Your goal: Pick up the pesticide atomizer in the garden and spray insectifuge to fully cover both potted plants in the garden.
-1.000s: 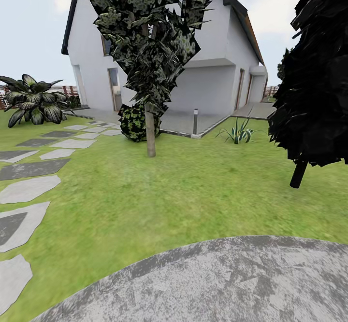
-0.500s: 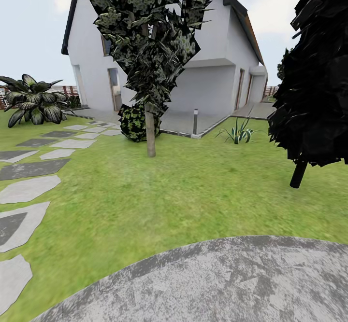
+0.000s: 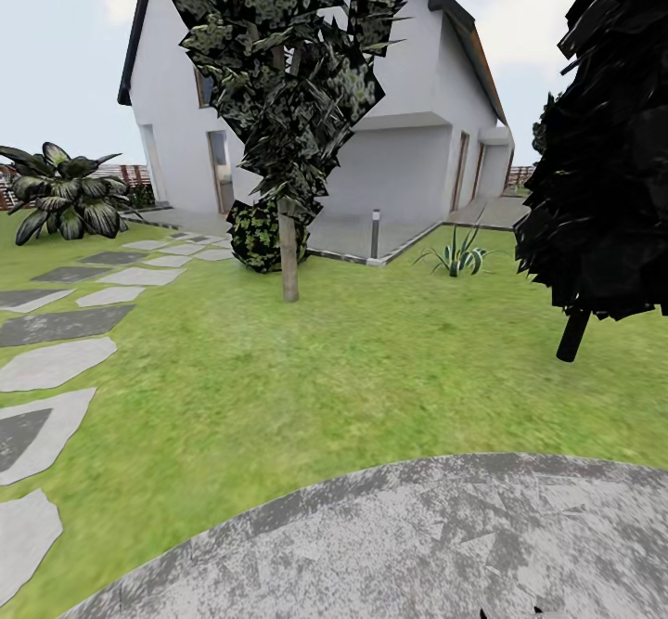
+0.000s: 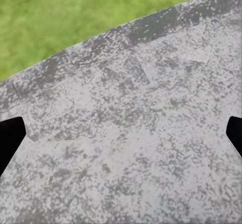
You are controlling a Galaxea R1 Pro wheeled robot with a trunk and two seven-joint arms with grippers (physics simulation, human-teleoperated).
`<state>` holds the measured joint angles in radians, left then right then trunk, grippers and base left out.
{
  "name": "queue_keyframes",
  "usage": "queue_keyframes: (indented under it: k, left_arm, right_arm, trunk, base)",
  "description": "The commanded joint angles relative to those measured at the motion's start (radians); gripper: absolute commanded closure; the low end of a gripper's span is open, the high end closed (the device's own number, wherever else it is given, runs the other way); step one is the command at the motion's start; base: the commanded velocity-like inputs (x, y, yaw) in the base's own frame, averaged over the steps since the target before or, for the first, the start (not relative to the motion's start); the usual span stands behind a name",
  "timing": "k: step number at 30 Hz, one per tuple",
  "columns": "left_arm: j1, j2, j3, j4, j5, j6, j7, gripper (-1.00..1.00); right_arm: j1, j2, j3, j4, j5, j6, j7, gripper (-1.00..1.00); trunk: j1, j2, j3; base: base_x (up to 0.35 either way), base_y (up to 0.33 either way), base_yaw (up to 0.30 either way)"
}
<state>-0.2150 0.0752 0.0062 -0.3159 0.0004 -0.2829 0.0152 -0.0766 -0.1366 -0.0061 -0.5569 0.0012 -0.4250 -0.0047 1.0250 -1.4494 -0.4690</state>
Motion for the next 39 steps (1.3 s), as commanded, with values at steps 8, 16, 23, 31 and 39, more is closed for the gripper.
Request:
queue_keyframes:
  k: [8, 16, 23, 31, 39]
  left_arm:
    - [0.001, 0.006, 0.006, 0.027, 0.003, -0.005, 0.002, -1.0]
    - [0.003, 0.003, 0.064, 0.031, 0.003, -0.007, 0.002, -1.0]
    - [0.003, 0.002, 0.071, 0.031, -0.006, -0.007, -0.001, -1.0]
    - [0.003, 0.001, 0.072, 0.031, -0.003, -0.007, -0.001, -1.0]
    - [0.003, 0.001, 0.072, 0.031, -0.003, -0.007, -0.001, -1.0]
  right_arm:
    - [-0.002, 0.003, 0.001, 0.036, 0.002, -0.004, -0.001, -1.0]
    - [-0.002, 0.001, -0.001, 0.046, 0.0, -0.006, -0.001, -1.0]
    - [-0.002, 0.001, 0.0, 0.049, 0.002, -0.006, -0.001, -1.0]
    - [-0.002, 0.003, 0.0, 0.055, 0.002, -0.005, -0.001, -1.0]
    - [-0.002, 0.004, 0.0, 0.058, 0.002, -0.004, -0.001, -1.0]
  trunk:
    - [0.0, -0.001, -0.002]
    - [0.0, -0.001, -0.006]
    - [0.0, -0.001, -0.009]
    - [0.0, -0.001, -0.013]
    - [0.0, -0.001, -0.018]
  base:
    - [0.0, 0.0, 0.141]
    - [0.0, 0.0, 0.265]
    - [0.0, 0.0, 0.271]
    - [0.0, 0.0, 0.272]
    - [0.0, 0.0, 0.272]
